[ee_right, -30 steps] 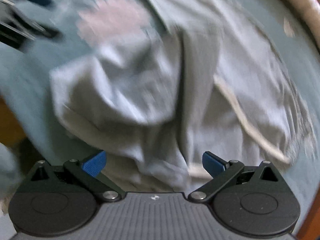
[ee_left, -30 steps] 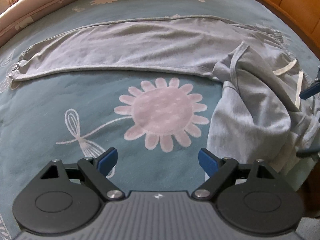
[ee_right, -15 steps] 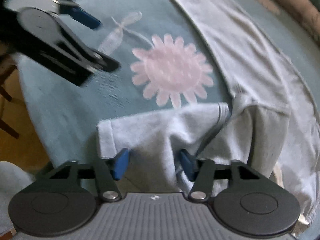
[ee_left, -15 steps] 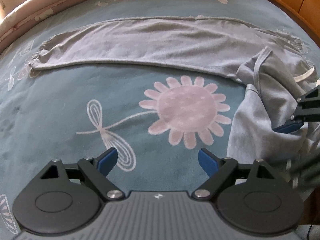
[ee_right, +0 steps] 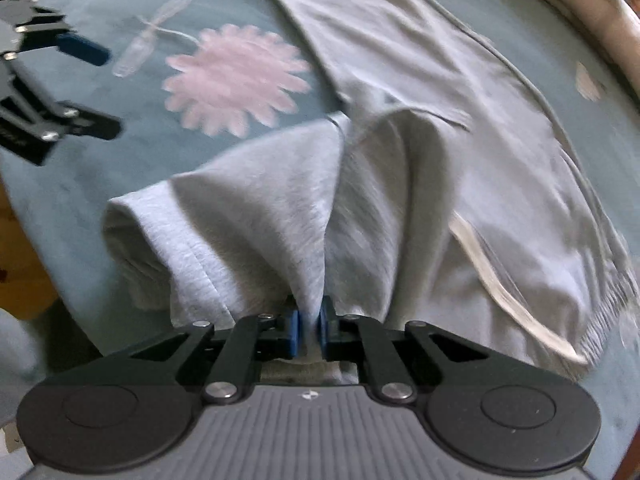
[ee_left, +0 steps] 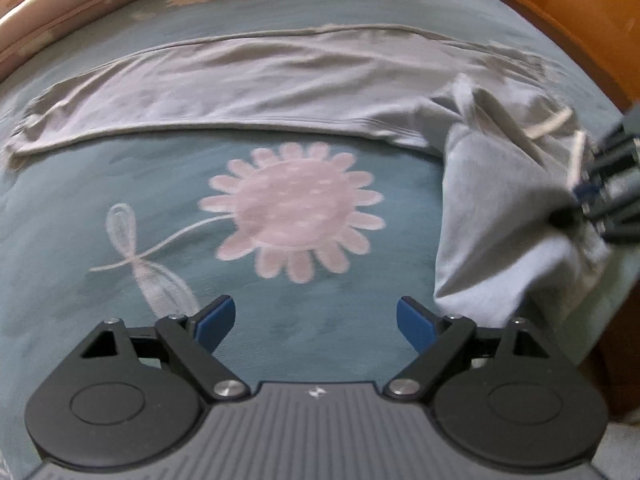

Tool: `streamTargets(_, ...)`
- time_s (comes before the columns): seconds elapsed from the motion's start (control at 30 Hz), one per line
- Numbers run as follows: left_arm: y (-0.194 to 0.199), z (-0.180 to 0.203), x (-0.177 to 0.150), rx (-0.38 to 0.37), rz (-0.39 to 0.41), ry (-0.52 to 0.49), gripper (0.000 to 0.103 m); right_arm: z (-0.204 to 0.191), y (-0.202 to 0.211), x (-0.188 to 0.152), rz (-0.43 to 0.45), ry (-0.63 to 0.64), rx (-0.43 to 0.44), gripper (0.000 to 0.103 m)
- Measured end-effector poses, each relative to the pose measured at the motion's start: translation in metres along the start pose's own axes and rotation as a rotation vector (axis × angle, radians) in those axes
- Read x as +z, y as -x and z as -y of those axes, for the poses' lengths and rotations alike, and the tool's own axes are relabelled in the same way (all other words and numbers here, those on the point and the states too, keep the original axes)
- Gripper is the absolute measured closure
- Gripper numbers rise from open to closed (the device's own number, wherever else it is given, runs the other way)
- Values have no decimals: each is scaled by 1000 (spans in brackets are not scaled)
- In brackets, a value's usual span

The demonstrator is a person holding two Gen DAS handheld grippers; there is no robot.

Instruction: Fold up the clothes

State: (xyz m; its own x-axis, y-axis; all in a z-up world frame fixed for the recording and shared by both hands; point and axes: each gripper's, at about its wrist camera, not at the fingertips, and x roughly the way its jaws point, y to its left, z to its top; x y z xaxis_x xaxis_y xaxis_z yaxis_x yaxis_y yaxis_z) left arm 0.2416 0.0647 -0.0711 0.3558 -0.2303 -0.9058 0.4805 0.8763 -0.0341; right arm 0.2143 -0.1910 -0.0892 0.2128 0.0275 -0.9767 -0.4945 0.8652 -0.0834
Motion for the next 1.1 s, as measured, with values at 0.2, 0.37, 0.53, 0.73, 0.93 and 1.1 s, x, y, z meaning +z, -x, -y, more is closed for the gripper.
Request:
streamTargets(0.2, 0, 29, 0, -87, 1, -104, 16, 30, -5, -21, -45, -32, -118, 92)
streamTargets(0.37, -2, 50, 4, -165, -9, -158, 15, 70, -17, -38, -106, -113, -227, 91)
streamTargets(0.53, -11, 63, 12, -229, -32, -161, 16, 86, -24, -47, -127, -165, -233, 74)
streamTargets(0.73, -22, 70, 22, -265, -49, -104, 16, 88, -27, -49, -126, -157, -234, 68)
streamTargets(0.93, -29, 75, 33, -272, -30, -113, 32, 94, -4, -45, -48, -220, -172, 63)
streamTargets(1.1, -37, 77, 48, -348, -9, -108, 46, 85, 15, -40, 40, -212, -116, 56)
